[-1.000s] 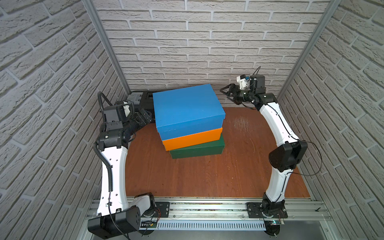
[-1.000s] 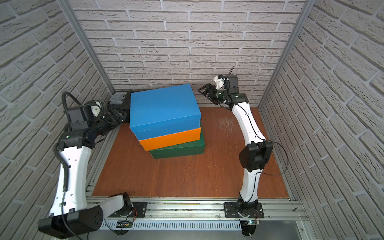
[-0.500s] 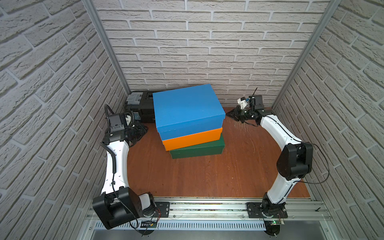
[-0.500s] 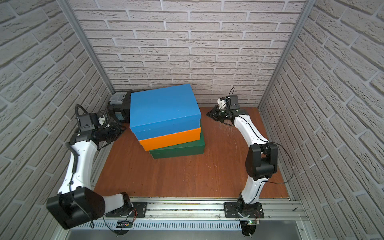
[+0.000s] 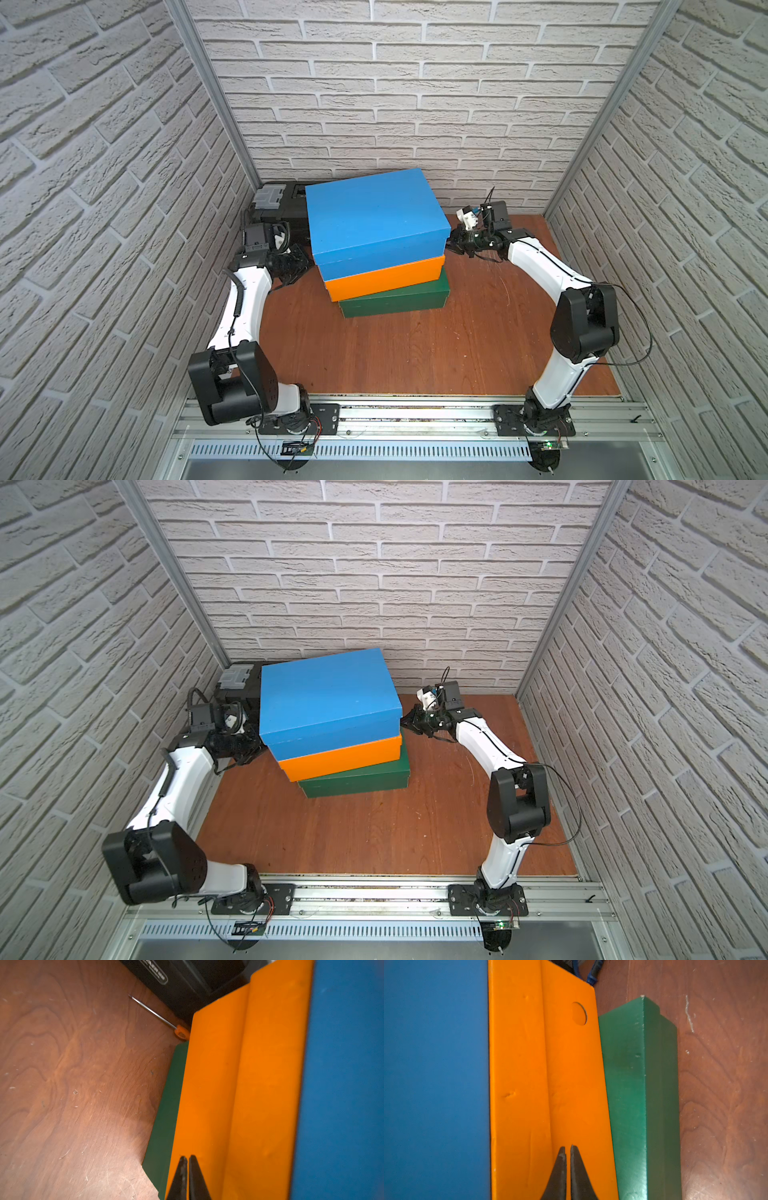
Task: Stack the shoeboxes
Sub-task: Adjust the shoeboxes in the shoebox.
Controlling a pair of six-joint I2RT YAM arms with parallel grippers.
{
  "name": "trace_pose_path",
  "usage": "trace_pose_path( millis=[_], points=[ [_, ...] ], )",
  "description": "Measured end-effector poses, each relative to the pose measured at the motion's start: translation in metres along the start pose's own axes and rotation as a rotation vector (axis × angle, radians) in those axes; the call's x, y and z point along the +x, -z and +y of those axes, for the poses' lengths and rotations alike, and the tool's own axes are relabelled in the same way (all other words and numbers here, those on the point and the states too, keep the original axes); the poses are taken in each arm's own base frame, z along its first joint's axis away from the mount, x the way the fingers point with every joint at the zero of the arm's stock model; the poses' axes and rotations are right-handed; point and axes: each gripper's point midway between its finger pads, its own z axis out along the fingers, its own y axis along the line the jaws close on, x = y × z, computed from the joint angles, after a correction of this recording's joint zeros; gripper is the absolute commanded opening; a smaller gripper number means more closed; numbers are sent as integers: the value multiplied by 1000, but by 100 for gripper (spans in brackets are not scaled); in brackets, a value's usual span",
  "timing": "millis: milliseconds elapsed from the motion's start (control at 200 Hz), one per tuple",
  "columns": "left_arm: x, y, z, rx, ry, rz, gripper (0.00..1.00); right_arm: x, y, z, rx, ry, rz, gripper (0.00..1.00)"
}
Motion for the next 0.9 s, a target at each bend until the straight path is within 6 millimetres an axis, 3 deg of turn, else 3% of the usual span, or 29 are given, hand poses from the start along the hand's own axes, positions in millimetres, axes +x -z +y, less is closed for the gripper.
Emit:
trace_pose_path(
  millis=[385, 900],
  points=[
    [14, -31, -16, 24, -51, 96, 9, 19, 13, 8, -35, 23, -1, 9],
    [15, -43, -32, 30, -143, 117, 10, 42, 35, 2, -8, 29, -31, 8]
  ],
)
